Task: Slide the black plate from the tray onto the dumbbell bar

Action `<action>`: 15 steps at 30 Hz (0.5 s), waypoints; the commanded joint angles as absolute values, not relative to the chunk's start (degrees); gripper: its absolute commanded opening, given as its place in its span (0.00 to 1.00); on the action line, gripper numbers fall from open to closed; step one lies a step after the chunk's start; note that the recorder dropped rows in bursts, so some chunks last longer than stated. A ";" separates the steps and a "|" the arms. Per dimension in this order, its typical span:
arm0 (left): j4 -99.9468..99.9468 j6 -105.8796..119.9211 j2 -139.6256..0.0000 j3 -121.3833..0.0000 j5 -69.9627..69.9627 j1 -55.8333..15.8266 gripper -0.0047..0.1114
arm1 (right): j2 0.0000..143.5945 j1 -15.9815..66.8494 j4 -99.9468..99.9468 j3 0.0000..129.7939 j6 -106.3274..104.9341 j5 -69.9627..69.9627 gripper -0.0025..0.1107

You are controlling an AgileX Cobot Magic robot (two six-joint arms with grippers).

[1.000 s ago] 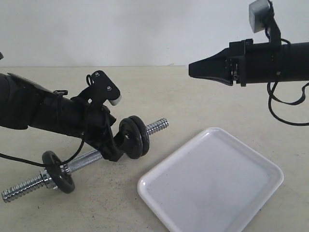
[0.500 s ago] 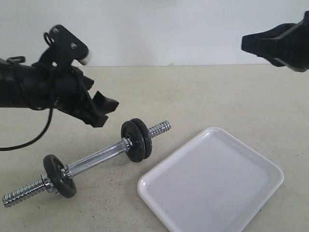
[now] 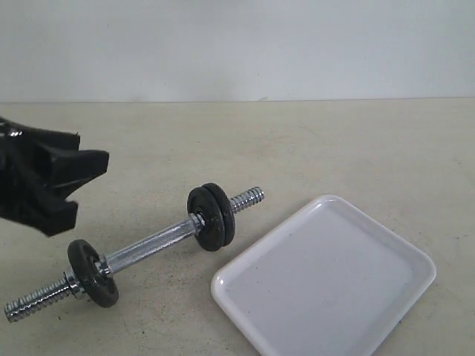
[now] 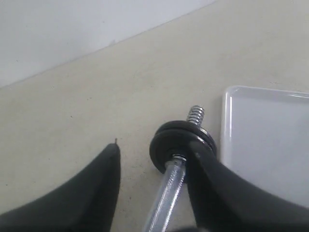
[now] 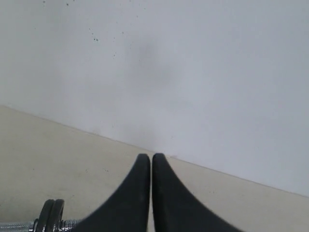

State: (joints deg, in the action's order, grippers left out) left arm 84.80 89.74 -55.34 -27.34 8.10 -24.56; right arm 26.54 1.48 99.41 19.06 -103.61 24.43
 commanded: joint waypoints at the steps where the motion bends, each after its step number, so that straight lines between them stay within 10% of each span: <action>1: 87.54 85.63 -47.83 -21.27 10.51 -24.59 0.38 | 14.53 1.25 99.95 12.07 -98.86 23.37 0.02; 15: 94.11 79.08 -36.16 -5.76 9.48 -24.59 0.38 | 0.00 1.25 99.95 0.00 -88.99 26.56 0.02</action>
State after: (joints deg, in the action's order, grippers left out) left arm 91.76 79.69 -36.81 -7.97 10.41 -24.56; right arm 0.45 1.48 99.51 0.43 -89.44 25.37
